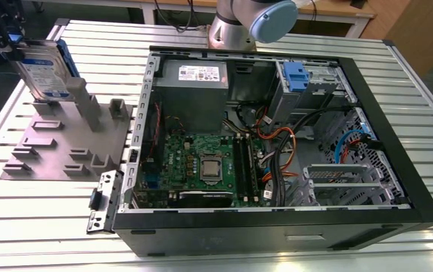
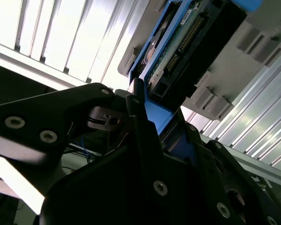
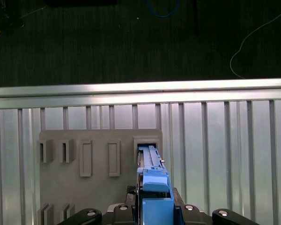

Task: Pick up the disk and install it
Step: 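Pick up the disk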

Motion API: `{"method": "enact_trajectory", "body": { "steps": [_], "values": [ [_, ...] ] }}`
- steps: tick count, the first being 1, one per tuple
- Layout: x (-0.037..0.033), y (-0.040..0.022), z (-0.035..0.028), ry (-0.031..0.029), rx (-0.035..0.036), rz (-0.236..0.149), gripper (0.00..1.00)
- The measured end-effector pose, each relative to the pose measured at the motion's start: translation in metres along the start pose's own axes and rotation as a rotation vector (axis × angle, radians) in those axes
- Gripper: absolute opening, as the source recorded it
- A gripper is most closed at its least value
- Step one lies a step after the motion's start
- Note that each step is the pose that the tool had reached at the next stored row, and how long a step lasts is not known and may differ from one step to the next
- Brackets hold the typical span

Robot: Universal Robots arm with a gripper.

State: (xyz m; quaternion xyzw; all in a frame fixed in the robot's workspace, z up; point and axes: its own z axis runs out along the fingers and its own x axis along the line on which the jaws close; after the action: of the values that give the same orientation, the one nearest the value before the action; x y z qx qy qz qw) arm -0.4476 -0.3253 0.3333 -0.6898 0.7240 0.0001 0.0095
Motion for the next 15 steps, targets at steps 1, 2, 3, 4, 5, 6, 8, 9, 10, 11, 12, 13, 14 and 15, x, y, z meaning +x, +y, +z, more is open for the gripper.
{"method": "enact_trajectory", "body": {
  "steps": [1,2,3,4,5,6,8,9,10,11,12,13,14,15],
  "values": [
    [0.0,0.0,-0.0001,-0.0001,0.0001,0.0,0.36],
    [0.0,0.0,-0.0015,-0.0001,0.0001,0.0,0.36],
    [0.0,-0.0001,-0.0031,-0.0001,0.0001,0.0,0.36],
    [-0.0001,0.0,-0.0033,-0.0001,0.0001,0.0,0.36],
    [0.0,-0.0001,-0.0034,-0.0001,0.0001,0.0,0.36],
    [0.0,-0.0001,-0.0037,0.0,0.0001,0.0,0.36],
    [-0.0001,-0.0001,-0.004,-0.0001,0.0001,0.0,0.36],
    [-0.0001,-0.0001,-0.0042,-0.0001,0.0002,0.0,0.36],
    [-0.0001,-0.0001,-0.0044,-0.0001,0.0001,0.0,0.36],
    [-0.0001,-0.0001,-0.0046,-0.0001,0.0001,0.0,0.36],
    [-0.0001,-0.0001,-0.0048,0.0,0.0001,0.0,0.36],
    [-0.0001,-0.0001,-0.005,0.0,0.0001,0.0,0.36],
    [-0.0001,-0.0001,-0.0052,-0.0001,0.0001,0.0,0.36],
    [-0.0001,-0.0001,-0.0054,0.0,0.0001,0.0,0.36]
  ]
}}
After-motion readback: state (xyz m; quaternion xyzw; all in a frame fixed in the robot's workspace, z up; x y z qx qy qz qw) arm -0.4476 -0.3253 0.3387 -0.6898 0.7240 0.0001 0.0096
